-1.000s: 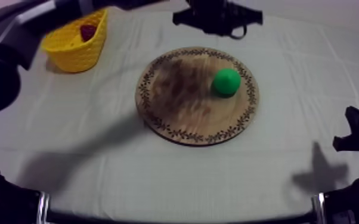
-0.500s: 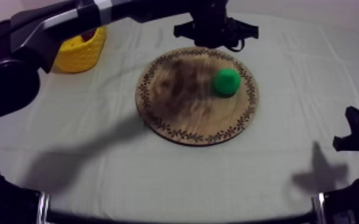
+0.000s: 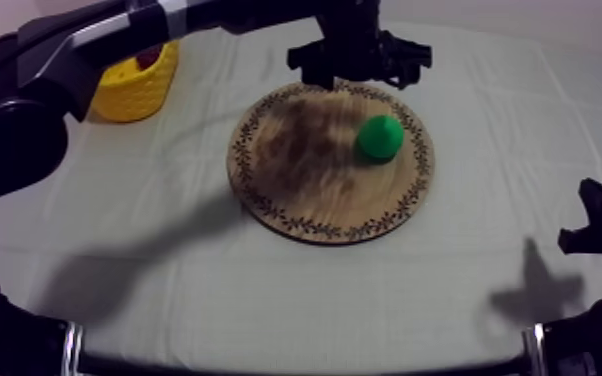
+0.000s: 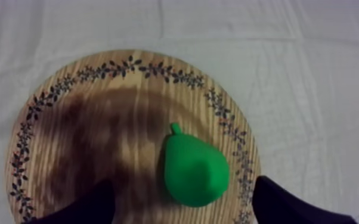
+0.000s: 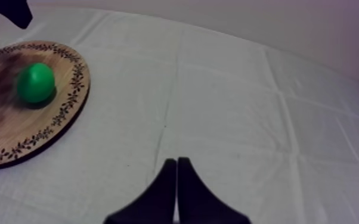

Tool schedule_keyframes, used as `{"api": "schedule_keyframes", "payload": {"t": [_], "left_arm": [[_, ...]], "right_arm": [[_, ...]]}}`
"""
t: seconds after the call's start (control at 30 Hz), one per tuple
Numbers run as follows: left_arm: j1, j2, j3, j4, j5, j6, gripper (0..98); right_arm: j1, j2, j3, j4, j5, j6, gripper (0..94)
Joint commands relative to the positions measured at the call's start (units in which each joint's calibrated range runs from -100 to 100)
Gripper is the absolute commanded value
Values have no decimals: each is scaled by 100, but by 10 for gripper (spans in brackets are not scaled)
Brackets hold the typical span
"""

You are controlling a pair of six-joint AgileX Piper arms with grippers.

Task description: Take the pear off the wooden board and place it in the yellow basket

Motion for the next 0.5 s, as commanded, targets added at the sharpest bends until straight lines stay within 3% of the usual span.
{"api": "schedule_keyframes", "payload": {"t": [0.0, 0.47], "left_arm": [[2, 47, 8, 31, 16, -13, 878], [44, 1023, -491, 182, -102, 95, 871]], "right_arm": [[1, 1, 5, 1, 1, 0, 5], [1, 1, 5, 1, 1, 0, 5]]}}
